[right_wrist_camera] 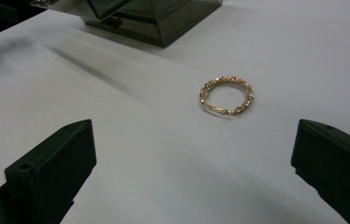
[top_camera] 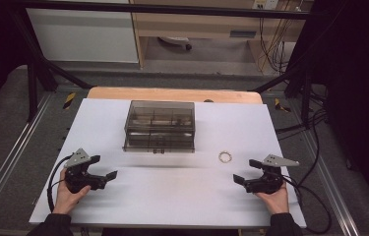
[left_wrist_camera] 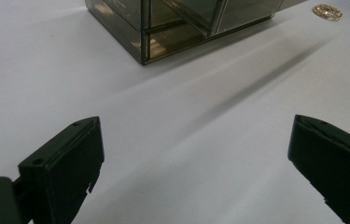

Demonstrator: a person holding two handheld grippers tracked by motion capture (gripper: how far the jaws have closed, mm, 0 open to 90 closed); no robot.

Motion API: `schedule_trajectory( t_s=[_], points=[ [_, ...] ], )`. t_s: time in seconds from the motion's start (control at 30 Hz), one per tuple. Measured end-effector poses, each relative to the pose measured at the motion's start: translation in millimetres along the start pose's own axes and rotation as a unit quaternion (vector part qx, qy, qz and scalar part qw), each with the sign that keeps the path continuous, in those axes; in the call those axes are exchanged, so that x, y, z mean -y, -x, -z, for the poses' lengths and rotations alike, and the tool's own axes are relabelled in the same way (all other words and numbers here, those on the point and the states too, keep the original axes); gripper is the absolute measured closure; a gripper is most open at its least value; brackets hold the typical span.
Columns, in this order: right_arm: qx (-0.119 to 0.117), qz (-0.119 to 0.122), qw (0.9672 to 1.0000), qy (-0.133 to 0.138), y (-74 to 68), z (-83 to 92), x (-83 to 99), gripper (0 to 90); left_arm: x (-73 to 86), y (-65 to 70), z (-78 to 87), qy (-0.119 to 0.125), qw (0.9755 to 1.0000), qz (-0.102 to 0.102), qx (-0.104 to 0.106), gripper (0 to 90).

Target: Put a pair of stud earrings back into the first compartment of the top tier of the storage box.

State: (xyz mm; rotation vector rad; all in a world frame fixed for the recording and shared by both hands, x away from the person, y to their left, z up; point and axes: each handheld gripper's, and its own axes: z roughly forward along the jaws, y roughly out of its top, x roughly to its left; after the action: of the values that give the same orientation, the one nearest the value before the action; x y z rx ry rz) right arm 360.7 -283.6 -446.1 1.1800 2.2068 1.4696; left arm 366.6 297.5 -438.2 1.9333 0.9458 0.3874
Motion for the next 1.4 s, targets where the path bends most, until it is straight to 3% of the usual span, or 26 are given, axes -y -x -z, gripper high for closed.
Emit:
schedule_trajectory(
  t_s=[0.63, 1.2, 1.4],
  points=[
    [0.008, 0.002, 1.0000, -0.004, 0.3, -0.4, -3.1, 0.6, 0.7, -0.3, -3.4, -0.007, 1.0000, -0.002, 0.000, 3.4],
    [0.021, -0.005, 0.9995, -0.022, -3.0, -11.9, -14.4, 1.2, 1.1, -0.3, -3.7, -0.010, 0.9999, -0.003, -0.002, 3.4],
    [0.026, 0.003, 0.9993, -0.028, -5.7, -21.5, -24.5, 2.5, 1.2, -0.3, -3.4, -0.009, 0.9999, -0.002, -0.003, 3.4]
  ],
)
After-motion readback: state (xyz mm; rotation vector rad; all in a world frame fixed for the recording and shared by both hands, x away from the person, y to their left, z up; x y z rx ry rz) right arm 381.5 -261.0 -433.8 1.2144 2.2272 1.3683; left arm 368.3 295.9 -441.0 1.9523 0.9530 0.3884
